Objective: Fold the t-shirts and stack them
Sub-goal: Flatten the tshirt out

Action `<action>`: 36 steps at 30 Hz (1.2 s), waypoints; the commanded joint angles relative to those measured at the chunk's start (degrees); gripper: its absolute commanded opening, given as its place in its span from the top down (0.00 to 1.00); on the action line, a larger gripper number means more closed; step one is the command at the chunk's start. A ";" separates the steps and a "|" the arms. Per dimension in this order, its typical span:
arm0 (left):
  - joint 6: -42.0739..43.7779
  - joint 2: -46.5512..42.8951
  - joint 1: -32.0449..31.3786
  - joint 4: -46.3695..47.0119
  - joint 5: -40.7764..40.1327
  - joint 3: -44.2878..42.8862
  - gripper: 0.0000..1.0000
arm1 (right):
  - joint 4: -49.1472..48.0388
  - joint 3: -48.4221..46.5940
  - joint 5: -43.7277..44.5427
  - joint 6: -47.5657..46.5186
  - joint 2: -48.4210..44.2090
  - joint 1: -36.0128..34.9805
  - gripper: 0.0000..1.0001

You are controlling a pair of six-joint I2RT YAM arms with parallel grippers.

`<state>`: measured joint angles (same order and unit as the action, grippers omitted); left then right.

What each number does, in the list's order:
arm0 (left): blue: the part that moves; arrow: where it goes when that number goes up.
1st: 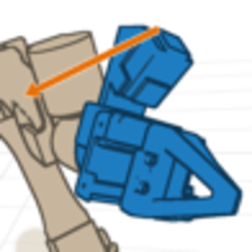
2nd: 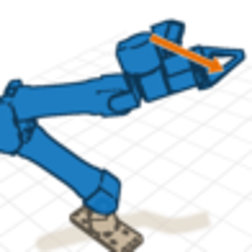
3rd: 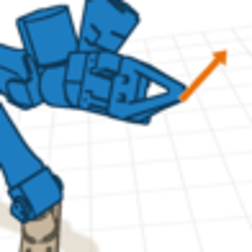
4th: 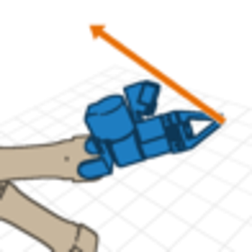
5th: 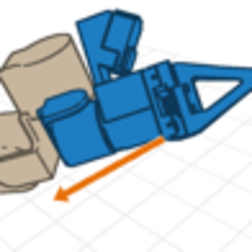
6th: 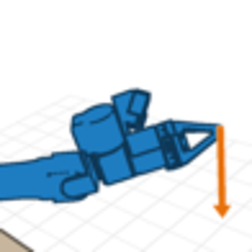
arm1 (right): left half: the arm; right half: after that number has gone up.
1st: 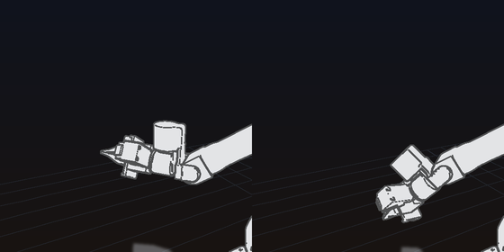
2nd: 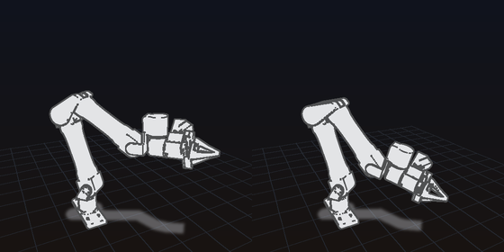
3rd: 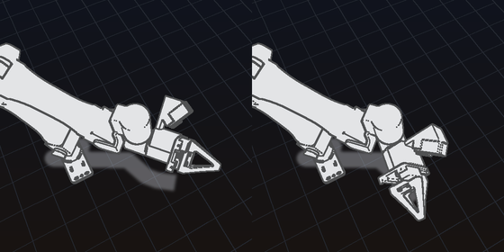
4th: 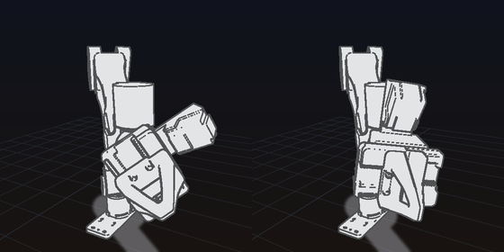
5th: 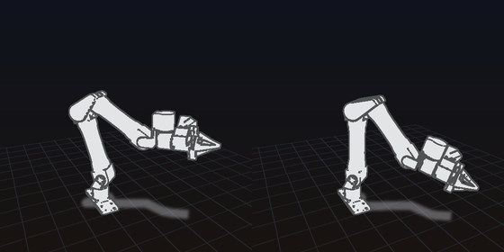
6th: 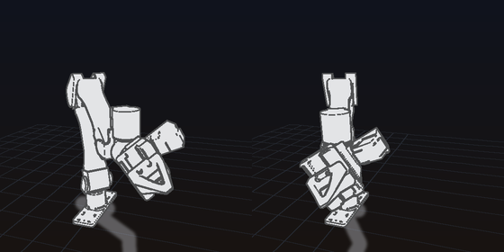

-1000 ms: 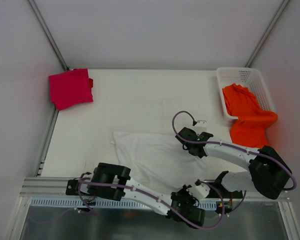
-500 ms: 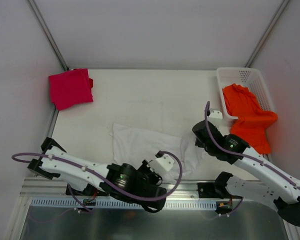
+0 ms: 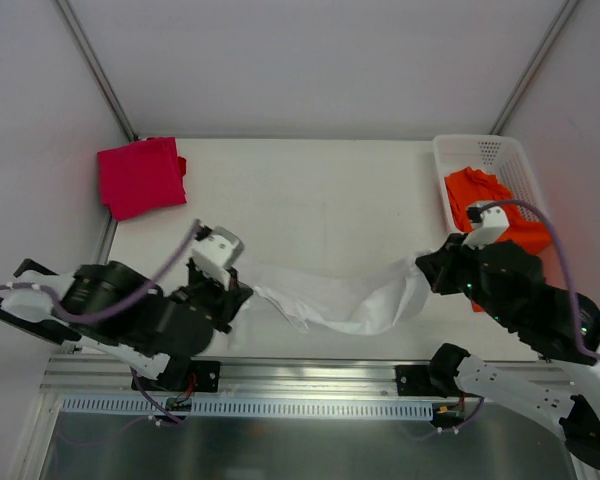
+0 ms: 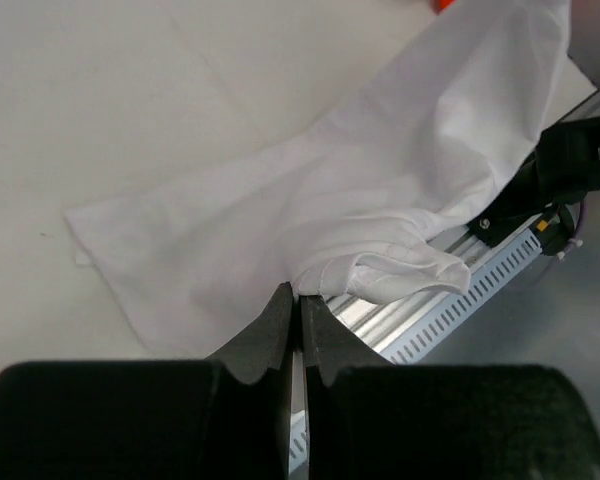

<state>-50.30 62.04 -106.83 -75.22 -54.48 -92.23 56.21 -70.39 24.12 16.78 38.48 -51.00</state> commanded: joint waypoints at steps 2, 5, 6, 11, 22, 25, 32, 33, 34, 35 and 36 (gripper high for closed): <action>19.99 -12.17 -0.05 3.26 -7.74 -2.87 1.00 | -1.62 -10.79 -5.30 -8.59 -4.46 -0.24 0.99; 29.45 -16.68 -0.05 15.05 -7.31 -3.48 1.00 | -3.29 -16.33 -4.61 -12.28 -5.52 -0.24 1.00; 34.52 -18.86 -0.05 17.19 -6.96 -3.84 1.00 | -3.56 -17.40 -3.82 -12.90 -5.61 -0.24 1.00; 46.51 -23.10 0.04 29.49 -3.45 -6.39 1.00 | -12.59 -14.36 -2.76 -15.54 -8.15 -0.32 0.99; 69.19 -22.49 0.04 38.04 29.61 -15.70 1.00 | -37.55 -10.99 -25.30 -26.08 1.33 -0.24 1.00; 72.27 -21.70 0.04 38.31 40.82 -21.23 1.00 | -41.26 -16.41 -34.45 -29.69 4.84 -0.32 1.00; 74.83 -22.13 0.13 38.75 64.21 -26.43 1.00 | -49.32 -20.94 -48.02 -32.16 5.39 -0.32 1.00; 74.83 -22.31 0.13 38.75 65.02 -26.17 1.00 | -50.65 -19.97 -48.72 -31.90 4.42 -0.32 0.99; 74.74 -22.40 0.04 38.66 65.63 -25.90 1.00 | -52.06 -18.92 -48.90 -31.37 2.24 -0.32 0.99; 74.22 -22.49 0.04 38.66 66.16 -25.20 1.00 | -53.03 -17.08 -49.08 -31.28 1.17 -0.32 1.00; 74.21 -22.66 0.13 38.57 66.60 -24.67 1.00 | -54.52 -16.19 -49.86 -31.19 -0.06 -0.32 1.00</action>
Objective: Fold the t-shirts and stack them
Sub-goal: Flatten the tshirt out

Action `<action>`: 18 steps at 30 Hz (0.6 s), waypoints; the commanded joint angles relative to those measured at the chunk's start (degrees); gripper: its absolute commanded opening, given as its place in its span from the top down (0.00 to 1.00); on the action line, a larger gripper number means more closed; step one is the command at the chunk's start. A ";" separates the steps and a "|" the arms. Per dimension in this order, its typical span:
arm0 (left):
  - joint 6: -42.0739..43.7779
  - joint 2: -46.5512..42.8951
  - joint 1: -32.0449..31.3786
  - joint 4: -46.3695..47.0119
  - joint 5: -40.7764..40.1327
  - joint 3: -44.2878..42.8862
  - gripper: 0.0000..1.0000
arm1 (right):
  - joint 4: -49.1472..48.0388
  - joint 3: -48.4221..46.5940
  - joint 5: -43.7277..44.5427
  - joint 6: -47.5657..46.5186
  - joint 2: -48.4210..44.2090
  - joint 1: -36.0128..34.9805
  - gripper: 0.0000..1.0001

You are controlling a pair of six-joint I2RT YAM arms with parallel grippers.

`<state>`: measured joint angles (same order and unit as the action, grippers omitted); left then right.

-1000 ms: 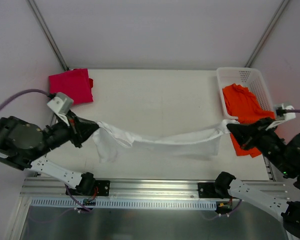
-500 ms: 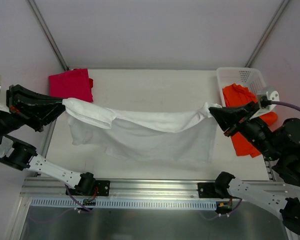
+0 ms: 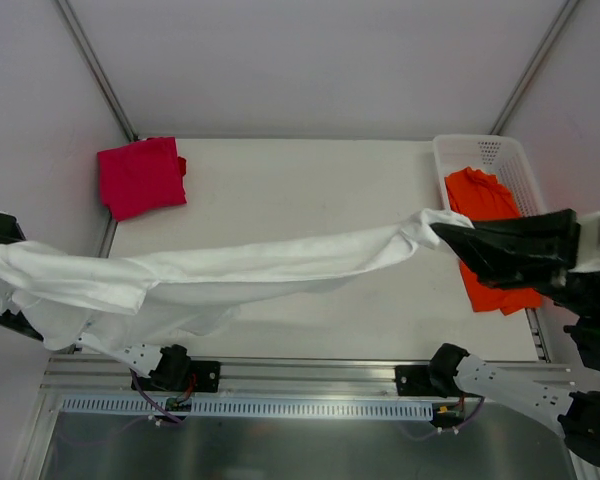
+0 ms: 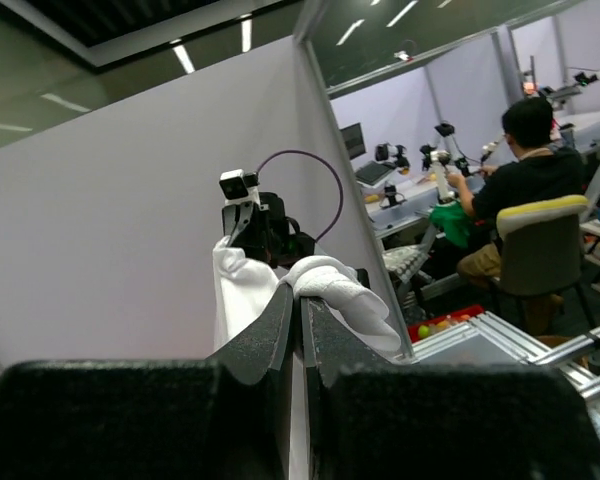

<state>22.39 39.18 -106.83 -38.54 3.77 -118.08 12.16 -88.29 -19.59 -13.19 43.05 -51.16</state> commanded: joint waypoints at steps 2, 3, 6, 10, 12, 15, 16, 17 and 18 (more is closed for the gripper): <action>1.34 -0.50 0.13 1.89 9.50 2.50 1.00 | -11.37 3.47 -6.68 -1.05 -8.31 -0.08 1.00; 1.08 -0.59 0.04 1.89 10.55 3.46 1.00 | -11.81 5.39 -7.47 -1.13 -9.46 -0.17 1.00; -0.15 -1.38 0.13 2.59 11.09 5.49 1.00 | -14.79 9.87 -7.74 -0.43 -14.30 -0.17 1.00; -0.33 -0.95 0.13 3.39 6.62 7.51 1.00 | -15.59 14.01 -4.76 -1.22 -18.52 -0.17 1.00; 0.54 -0.95 -0.05 3.48 3.80 9.09 1.00 | -14.28 14.99 -2.22 -2.97 -19.40 -0.17 1.00; 1.69 -1.21 -0.05 4.96 -4.19 12.95 1.00 | -12.43 16.66 6.12 -5.96 -18.36 -0.17 1.00; 2.73 -1.64 -0.05 7.23 -9.60 14.53 1.00 | -10.77 16.92 9.19 -6.93 -17.48 -0.17 1.00; 3.44 -2.00 -0.05 8.65 -12.09 18.20 1.00 | -9.28 17.10 12.62 -7.63 -16.60 -0.17 1.00; 4.93 -2.17 -0.14 9.97 -14.90 20.07 1.00 | -8.92 17.36 20.66 -9.21 -14.59 -0.17 0.99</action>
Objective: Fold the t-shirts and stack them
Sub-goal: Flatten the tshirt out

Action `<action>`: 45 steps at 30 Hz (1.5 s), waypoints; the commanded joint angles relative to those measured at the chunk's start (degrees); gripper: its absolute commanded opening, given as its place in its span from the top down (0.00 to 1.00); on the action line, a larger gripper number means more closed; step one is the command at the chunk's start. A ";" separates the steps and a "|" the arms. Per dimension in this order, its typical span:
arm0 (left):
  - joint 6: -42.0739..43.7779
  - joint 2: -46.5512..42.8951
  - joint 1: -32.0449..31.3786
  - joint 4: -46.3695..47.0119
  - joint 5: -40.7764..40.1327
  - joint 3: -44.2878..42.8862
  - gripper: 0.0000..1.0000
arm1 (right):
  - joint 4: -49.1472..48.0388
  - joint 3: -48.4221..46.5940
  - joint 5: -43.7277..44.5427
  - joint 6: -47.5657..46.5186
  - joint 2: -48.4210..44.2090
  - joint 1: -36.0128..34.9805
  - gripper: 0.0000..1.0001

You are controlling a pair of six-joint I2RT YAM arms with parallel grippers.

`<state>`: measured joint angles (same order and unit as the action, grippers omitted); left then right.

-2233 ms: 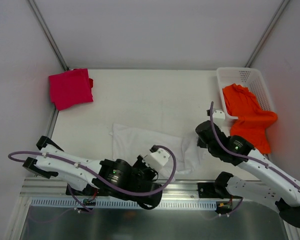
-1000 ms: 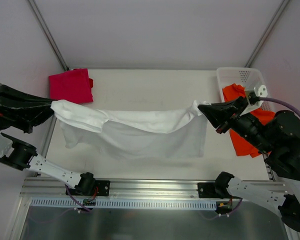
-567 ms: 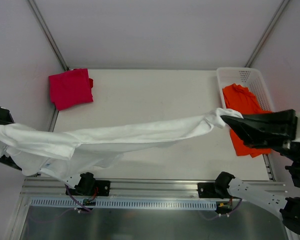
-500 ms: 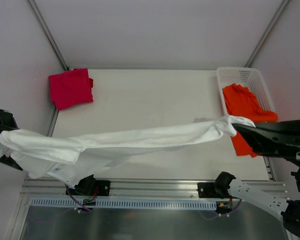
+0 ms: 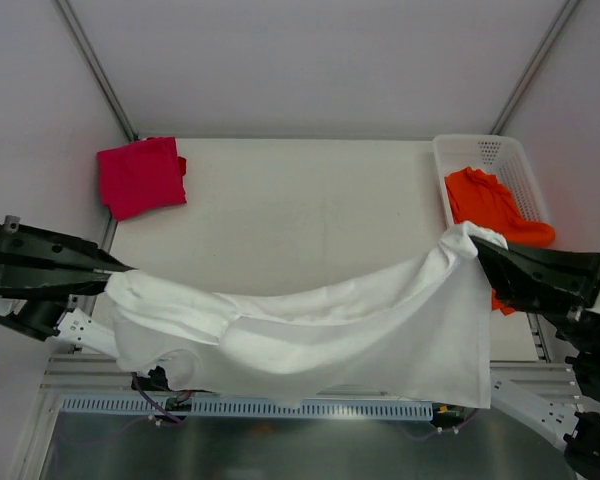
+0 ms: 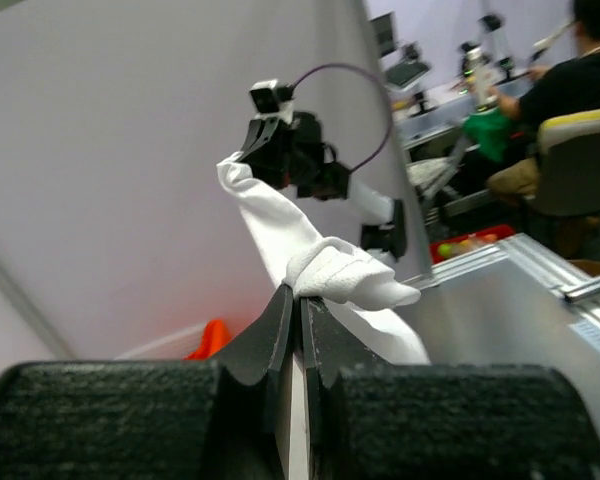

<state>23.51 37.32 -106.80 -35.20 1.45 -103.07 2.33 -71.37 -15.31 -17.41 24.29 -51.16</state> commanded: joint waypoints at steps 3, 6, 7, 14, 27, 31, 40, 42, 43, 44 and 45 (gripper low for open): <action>7.50 -0.85 -0.07 14.44 -27.17 13.57 1.00 | 0.57 2.90 33.25 -6.67 8.03 -0.17 0.99; 15.14 -1.63 -0.07 27.78 -40.51 24.29 1.00 | 0.66 4.92 44.44 -9.30 14.45 -0.17 1.00; 19.43 -2.25 -0.07 31.73 -43.09 27.01 1.00 | 0.49 5.54 46.40 -10.01 16.03 -0.17 1.00; 5.70 4.93 -0.07 14.70 -31.11 19.21 1.00 | -1.98 9.15 52.40 -11.86 26.14 0.71 1.00; 10.40 38.41 -0.07 -25.45 1.04 -38.35 1.00 | 0.57 8.36 36.85 -12.13 21.25 1.67 1.00; 19.28 43.08 6.21 -13.17 -19.62 -30.46 1.00 | 2.94 7.65 35.53 -10.98 18.69 1.67 1.00; -3.69 53.83 55.51 -9.97 2.27 -32.46 1.00 | 10.66 5.20 34.03 -7.90 13.50 1.67 1.00; -14.78 51.03 69.24 -9.89 14.04 -30.19 1.00 | 13.04 3.27 36.57 -8.08 12.80 1.76 1.00; -16.55 49.79 71.97 -9.97 14.54 -26.61 1.00 | 16.27 2.21 37.71 -8.08 12.97 1.67 1.00; -17.26 48.39 73.39 -9.98 13.50 -23.88 1.00 | 18.04 1.07 39.20 -8.08 13.23 1.67 1.00; -17.61 44.20 73.75 -9.98 12.27 -17.84 1.00 | 20.93 -0.77 39.22 -8.08 13.67 1.67 1.00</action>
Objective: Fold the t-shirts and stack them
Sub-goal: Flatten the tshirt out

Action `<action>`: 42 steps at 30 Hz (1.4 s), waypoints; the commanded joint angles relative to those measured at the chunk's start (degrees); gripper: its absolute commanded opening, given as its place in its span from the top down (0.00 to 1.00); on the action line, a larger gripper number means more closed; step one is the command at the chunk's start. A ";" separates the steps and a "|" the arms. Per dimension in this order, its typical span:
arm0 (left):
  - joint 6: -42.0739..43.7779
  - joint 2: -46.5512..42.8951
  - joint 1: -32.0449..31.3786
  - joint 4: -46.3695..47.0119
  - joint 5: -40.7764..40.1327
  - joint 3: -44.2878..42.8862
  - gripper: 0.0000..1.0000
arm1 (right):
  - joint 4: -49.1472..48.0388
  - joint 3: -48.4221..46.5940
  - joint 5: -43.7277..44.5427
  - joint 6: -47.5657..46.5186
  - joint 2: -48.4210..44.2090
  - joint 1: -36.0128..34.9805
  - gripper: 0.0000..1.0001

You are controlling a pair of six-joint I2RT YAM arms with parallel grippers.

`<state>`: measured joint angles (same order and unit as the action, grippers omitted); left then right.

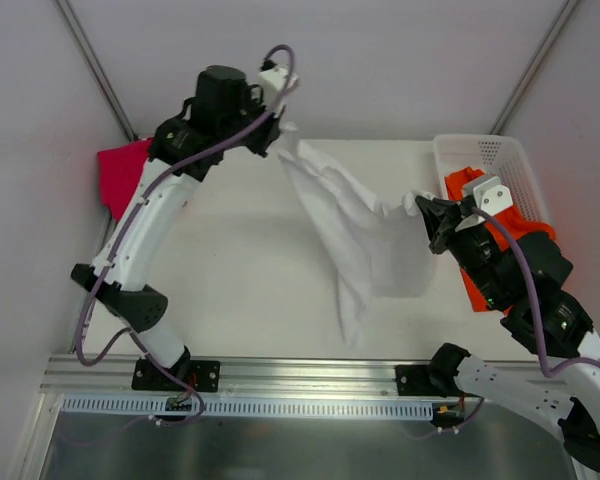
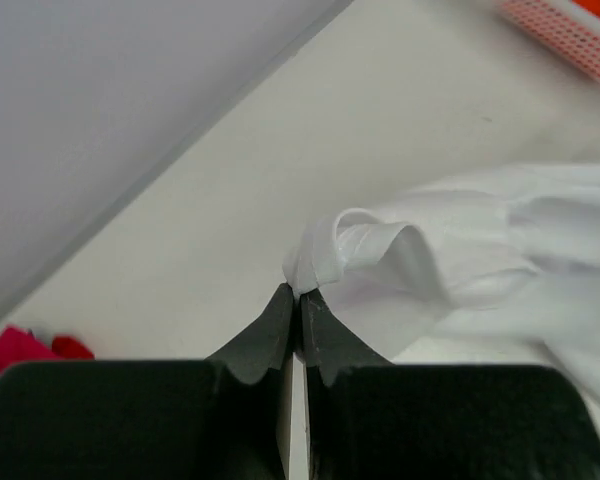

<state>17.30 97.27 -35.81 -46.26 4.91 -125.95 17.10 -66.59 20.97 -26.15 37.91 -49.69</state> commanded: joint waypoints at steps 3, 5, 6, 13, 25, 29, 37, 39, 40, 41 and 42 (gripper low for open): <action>-11.24 -27.87 2.77 1.61 16.34 17.78 1.00 | 8.12 -6.71 0.04 0.40 -1.60 0.12 1.00; -10.19 -34.05 2.77 2.66 20.05 23.00 1.00 | 7.33 -6.10 -2.51 -0.13 -3.80 0.12 0.99; -9.31 -39.91 2.77 2.93 20.05 26.77 1.00 | 6.46 -5.84 -3.12 -0.56 -6.07 0.12 1.00; -9.39 -53.85 2.50 3.72 34.45 27.96 1.00 | 12.24 -11.45 -14.70 -0.13 -9.87 0.21 1.00; -8.51 -57.55 1.36 3.81 47.13 25.05 1.00 | 16.56 -26.58 -41.68 4.61 -8.55 9.25 1.00; -8.25 -57.72 0.92 3.81 47.56 24.44 1.00 | 14.89 -25.97 -47.07 6.99 -10.22 15.05 1.00; -4.47 -54.48 -0.22 4.94 39.41 33.12 1.00 | 12.60 -15.35 -29.26 6.11 -10.94 18.67 0.99; -4.12 -52.90 -0.22 6.26 36.42 35.94 1.00 | 12.52 -11.22 -21.99 5.68 -7.61 18.67 1.00; -4.03 -52.28 -0.31 7.84 34.84 39.08 1.00 | 11.47 -9.37 -18.98 5.50 -6.54 18.67 0.99; -3.85 -51.75 -0.31 8.63 31.34 40.51 1.00 | 10.50 -7.26 -14.16 5.15 -5.40 18.58 1.00; -3.59 -50.01 -0.31 9.43 29.30 41.83 1.00 | 9.19 -5.15 -11.51 4.36 -2.87 18.58 1.00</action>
<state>11.81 42.41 -35.70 -41.06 42.44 -87.85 30.33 -76.66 -5.43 -20.49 27.88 -31.27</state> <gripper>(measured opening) 0.017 0.011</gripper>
